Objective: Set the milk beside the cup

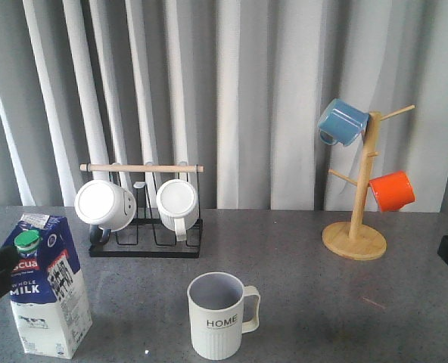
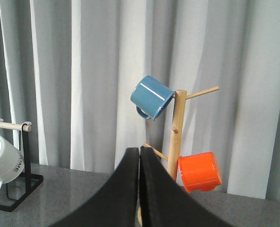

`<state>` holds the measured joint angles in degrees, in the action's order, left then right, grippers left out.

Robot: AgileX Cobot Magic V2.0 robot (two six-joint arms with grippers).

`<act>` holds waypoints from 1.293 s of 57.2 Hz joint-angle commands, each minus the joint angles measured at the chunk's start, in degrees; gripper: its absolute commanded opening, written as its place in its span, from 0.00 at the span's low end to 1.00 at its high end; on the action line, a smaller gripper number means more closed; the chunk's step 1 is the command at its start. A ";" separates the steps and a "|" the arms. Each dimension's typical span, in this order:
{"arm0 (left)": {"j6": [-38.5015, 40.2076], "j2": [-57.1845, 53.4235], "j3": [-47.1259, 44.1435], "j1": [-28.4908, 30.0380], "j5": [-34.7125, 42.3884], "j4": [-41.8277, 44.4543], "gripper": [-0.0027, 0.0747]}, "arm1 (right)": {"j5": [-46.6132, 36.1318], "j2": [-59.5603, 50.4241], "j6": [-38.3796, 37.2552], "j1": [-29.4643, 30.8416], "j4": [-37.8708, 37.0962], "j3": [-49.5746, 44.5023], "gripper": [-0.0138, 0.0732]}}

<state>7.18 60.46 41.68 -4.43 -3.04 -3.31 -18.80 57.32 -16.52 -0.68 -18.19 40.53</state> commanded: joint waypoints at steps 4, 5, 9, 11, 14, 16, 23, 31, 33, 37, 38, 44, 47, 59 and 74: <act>0.01 -0.74 2.06 -0.34 4.38 -0.34 0.73 | -3.39 -0.66 0.09 0.30 -0.21 1.72 0.15; 0.01 -0.74 2.06 -0.34 4.38 -0.34 0.73 | -3.39 -0.66 0.09 0.30 -0.21 1.72 0.15; 0.01 -0.74 2.06 -0.34 4.38 -0.34 0.73 | -3.45 -0.66 0.09 0.30 -0.21 1.72 0.15; 0.01 -0.74 2.06 -0.34 4.38 -0.34 0.73 | -3.45 -0.66 0.09 0.30 -0.21 1.72 0.15; 0.01 -0.74 2.06 -0.34 4.38 -0.34 0.73 | -3.45 -0.66 0.09 0.30 -0.21 1.72 0.15; 0.01 -0.74 2.06 -0.34 4.43 -0.34 0.73 | -3.45 -0.66 0.09 0.30 -0.21 1.72 0.15; -0.14 -0.74 2.06 -0.34 4.76 -0.34 0.73 | -3.45 -0.66 0.09 0.30 -0.21 1.72 0.15; -0.14 -0.74 2.06 -0.34 4.76 -0.34 0.73 | -3.45 -0.66 0.09 0.30 -0.21 1.72 0.15; -0.14 -0.74 2.06 -0.34 4.76 -0.28 0.73 | -3.45 -0.66 0.09 0.30 -0.21 1.72 0.15; -0.83 -0.65 2.06 -0.34 4.76 -0.04 0.73 | -3.45 -0.66 0.09 0.30 -0.21 1.72 0.15; -1.08 -0.65 2.06 -0.34 4.89 -0.11 0.73 | -3.45 -0.66 0.09 0.30 -0.21 1.72 0.15; -1.52 -0.65 2.06 -0.34 10.20 -0.10 0.78 | -3.45 -0.66 0.09 0.30 -0.21 1.72 0.15; -1.63 -0.40 2.06 -0.34 15.48 -0.10 0.85 | -3.45 -0.66 0.09 0.30 -0.21 1.72 0.15; -1.11 4.69 2.06 -0.34 29.54 -0.10 0.98 | -3.45 -0.66 0.09 0.30 -0.21 1.72 0.15; 4.46 14.26 2.06 -0.34 32.41 5.35 0.97 | -3.45 -0.66 0.09 0.30 -0.21 1.72 0.15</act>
<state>8.19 73.41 41.79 -4.43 23.57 -0.84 -18.61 57.32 -16.53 -0.68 -18.24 40.53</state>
